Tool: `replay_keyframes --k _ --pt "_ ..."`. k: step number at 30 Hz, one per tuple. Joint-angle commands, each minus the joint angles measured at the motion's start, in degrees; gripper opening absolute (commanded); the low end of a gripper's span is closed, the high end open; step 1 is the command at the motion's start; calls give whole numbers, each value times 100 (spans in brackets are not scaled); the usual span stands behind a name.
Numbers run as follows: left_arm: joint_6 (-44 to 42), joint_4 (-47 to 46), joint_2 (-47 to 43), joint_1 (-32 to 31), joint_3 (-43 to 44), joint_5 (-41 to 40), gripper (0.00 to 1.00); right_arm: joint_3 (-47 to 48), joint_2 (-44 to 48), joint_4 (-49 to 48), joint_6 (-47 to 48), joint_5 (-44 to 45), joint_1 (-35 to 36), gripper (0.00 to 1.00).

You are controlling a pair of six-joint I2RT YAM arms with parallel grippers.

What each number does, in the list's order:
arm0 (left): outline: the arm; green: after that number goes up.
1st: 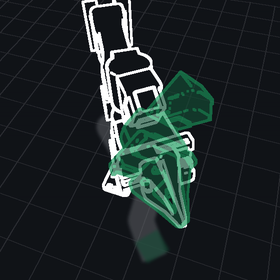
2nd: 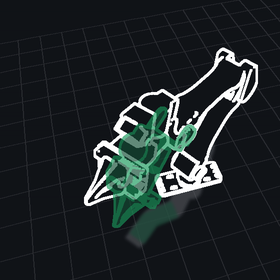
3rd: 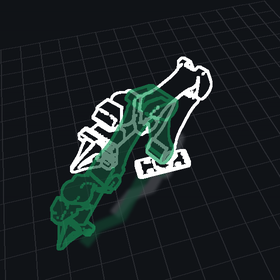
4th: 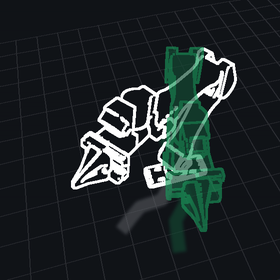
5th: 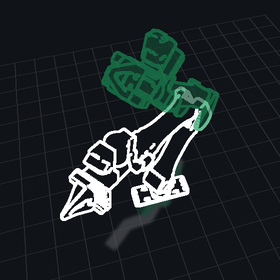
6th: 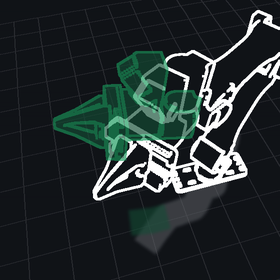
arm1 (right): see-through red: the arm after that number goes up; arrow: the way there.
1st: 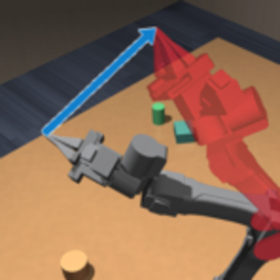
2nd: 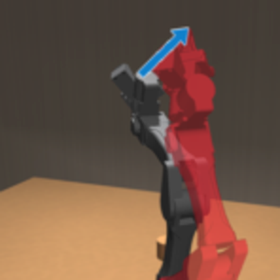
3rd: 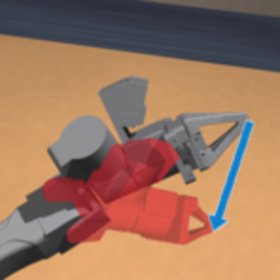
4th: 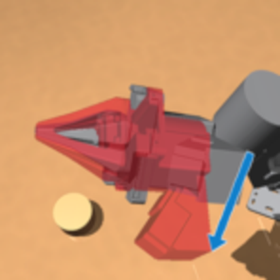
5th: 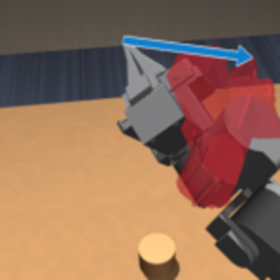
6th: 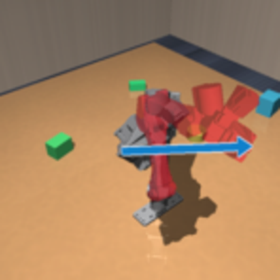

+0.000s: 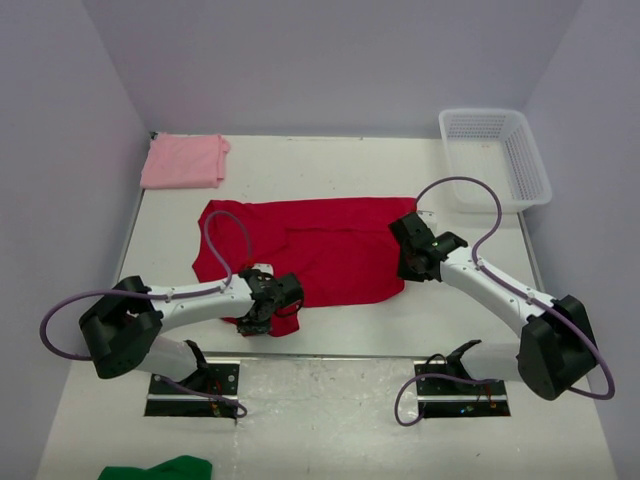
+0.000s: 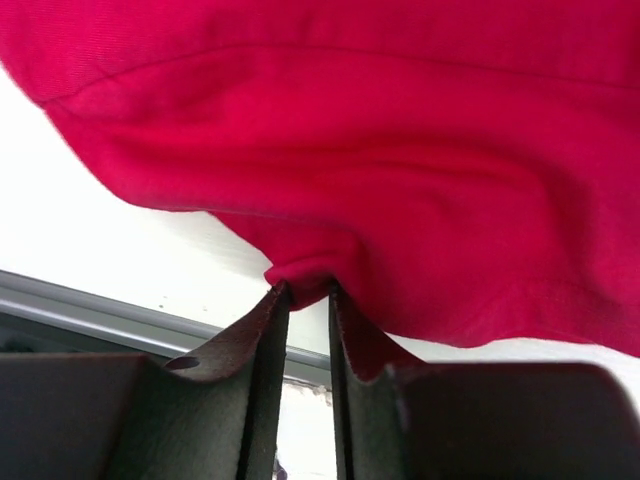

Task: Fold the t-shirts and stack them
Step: Grap the side of the flattened tshirt closest away from the robot with both arms

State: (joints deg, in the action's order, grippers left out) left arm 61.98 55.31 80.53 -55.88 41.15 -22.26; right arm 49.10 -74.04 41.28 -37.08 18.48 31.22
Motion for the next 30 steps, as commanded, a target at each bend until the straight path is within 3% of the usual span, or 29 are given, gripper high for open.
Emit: replay_keyframes --k 1,7,11,30 --pt "-142 -292 -134 42 -54 274 22 -32 144 -41 -36 -2 42 0" --pt "-160 -486 -266 51 -142 503 15 -41 171 -41 -45 -2 33 0" --pt "-98 -354 -354 51 -81 407 0 -32 74 -67 -54 -28 42 0" --pt "34 779 -1865 33 957 29 0 170 390 214 -1 24 86 0"
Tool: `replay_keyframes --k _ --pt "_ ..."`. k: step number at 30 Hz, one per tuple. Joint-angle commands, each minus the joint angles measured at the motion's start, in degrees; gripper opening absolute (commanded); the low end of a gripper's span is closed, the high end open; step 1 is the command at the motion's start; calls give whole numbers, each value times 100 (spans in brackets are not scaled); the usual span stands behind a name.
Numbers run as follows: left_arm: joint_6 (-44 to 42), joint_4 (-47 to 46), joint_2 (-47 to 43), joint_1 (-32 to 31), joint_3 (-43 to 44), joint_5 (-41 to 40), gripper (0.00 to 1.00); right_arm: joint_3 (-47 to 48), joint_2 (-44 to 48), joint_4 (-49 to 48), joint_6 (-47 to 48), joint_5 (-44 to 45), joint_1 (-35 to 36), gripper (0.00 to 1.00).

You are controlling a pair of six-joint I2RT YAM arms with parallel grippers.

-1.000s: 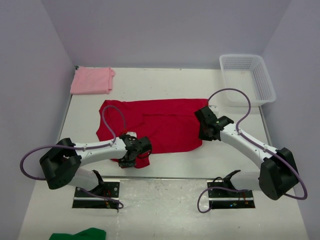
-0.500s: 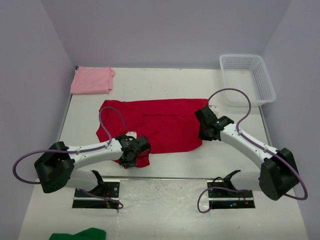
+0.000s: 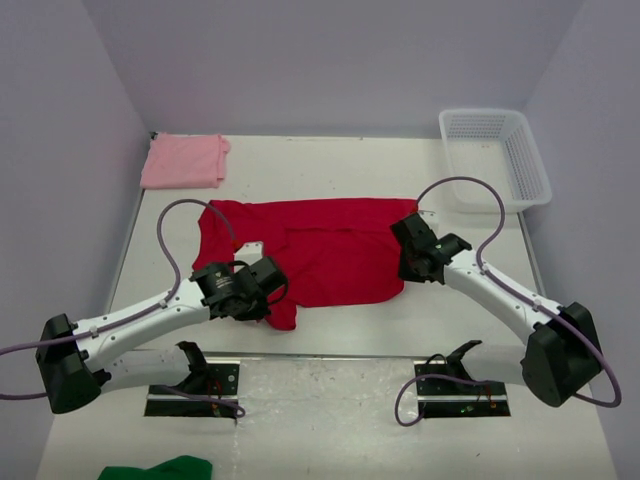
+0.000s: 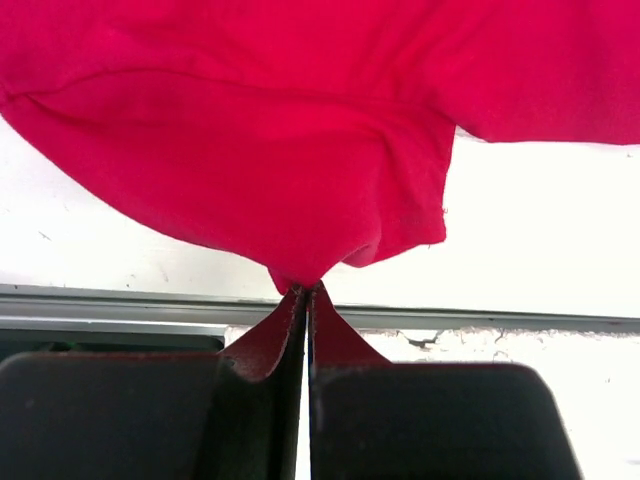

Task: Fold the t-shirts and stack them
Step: Grap the side of the flattened tshirt closest away from the robot with both arms

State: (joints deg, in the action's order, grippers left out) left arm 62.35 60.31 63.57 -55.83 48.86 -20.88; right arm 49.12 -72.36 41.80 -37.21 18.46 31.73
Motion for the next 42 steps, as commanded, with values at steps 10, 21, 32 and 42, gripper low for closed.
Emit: replay_keyframes --k 10,21,32,42 --pt "93 797 -477 29 650 -311 0 615 617 820 3 368 35 0" --pt "330 1465 -547 37 1187 -768 0 1126 565 1418 47 974 -70 0" --pt "85 1518 -319 99 1415 -996 0 1240 302 1471 240 1116 -385 0" --pt "-969 667 -108 854 1337 -540 0 1372 -340 1208 671 642 -597 0"
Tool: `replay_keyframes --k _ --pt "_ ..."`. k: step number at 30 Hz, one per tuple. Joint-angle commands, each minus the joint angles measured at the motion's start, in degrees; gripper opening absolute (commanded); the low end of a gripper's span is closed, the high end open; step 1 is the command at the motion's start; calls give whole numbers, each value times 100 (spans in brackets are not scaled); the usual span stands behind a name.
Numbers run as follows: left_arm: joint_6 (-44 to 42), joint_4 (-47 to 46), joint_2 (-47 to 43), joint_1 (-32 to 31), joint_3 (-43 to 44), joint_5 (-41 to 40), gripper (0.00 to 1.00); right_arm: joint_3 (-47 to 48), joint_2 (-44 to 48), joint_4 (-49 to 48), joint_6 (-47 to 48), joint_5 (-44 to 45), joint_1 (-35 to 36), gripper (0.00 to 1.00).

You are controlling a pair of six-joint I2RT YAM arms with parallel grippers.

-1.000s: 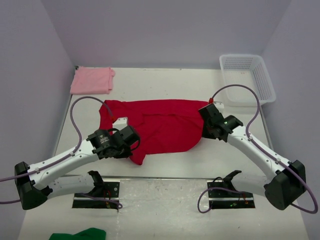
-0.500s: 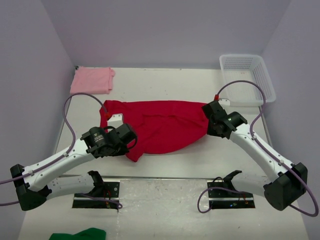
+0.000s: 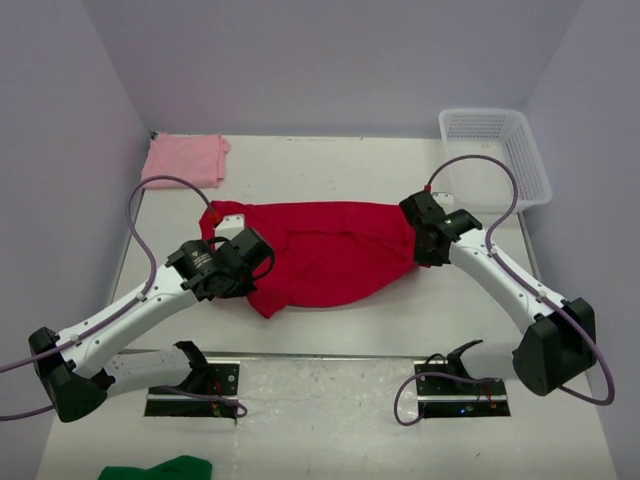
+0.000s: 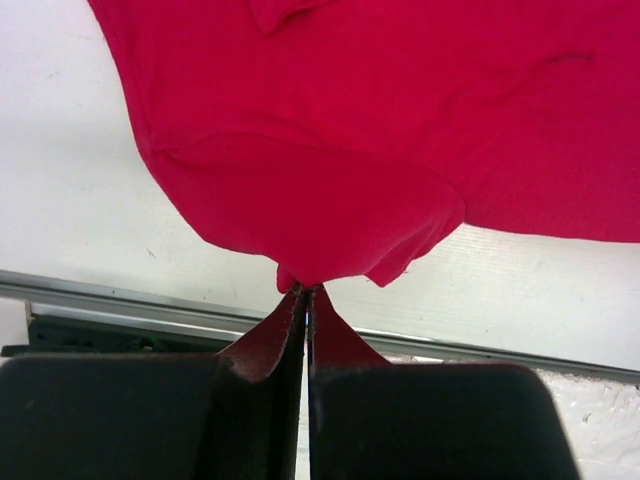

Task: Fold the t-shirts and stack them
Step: Grap the side of the flattened tshirt closest away from the robot with both arms, then fold the other side of the tshirt into a rectangle

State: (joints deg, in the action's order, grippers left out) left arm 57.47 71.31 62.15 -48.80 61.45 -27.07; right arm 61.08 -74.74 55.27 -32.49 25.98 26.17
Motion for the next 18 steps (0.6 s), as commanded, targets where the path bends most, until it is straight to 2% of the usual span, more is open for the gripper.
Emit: replay_keyframes --k 1,12,18 --pt "-578 -503 51 334 60 175 0 185 -146 -139 260 -189 -51 0" --pt "-1844 -1294 569 1503 552 597 0 396 -541 -77 340 -163 -209 0" --pt "-2258 -1584 772 2153 649 887 0 651 -726 -25 463 -181 -350 0"
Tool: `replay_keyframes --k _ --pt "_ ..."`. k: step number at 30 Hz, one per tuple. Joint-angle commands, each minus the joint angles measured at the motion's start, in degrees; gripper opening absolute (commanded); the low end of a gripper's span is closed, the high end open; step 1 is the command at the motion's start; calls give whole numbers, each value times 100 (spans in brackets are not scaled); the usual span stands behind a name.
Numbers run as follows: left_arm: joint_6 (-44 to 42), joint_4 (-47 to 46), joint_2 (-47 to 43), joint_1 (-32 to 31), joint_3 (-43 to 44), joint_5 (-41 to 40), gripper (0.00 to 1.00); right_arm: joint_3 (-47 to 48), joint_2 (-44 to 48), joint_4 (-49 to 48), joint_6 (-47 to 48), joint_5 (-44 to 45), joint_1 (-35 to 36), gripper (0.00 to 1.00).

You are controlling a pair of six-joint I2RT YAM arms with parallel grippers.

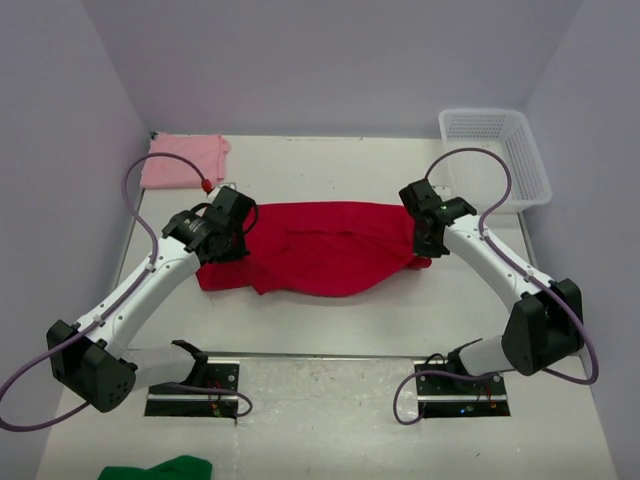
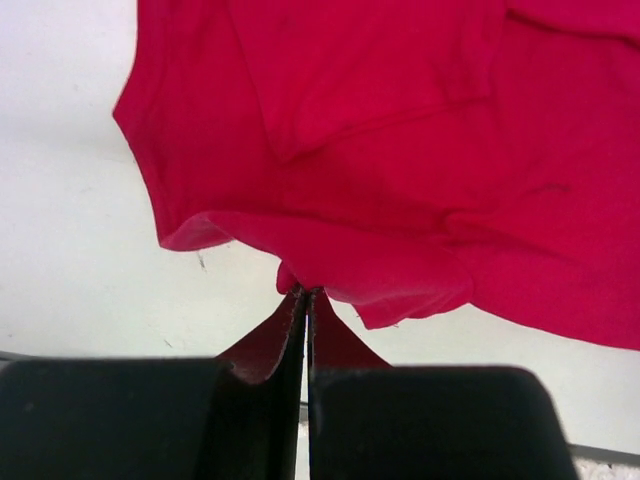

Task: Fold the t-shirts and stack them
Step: Fold the other side of the tshirt into a rectangle

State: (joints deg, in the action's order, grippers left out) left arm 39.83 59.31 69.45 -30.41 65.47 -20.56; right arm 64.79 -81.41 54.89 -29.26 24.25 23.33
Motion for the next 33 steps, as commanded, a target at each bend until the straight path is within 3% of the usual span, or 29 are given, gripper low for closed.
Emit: replay_keyframes --k 1,33 --pt "-572 -402 121 378 273 254 0 314 -112 21 174 1 -109 0" --pt "-1426 -798 1853 1468 1582 544 0 1984 -1809 -225 1062 -360 -751 0"
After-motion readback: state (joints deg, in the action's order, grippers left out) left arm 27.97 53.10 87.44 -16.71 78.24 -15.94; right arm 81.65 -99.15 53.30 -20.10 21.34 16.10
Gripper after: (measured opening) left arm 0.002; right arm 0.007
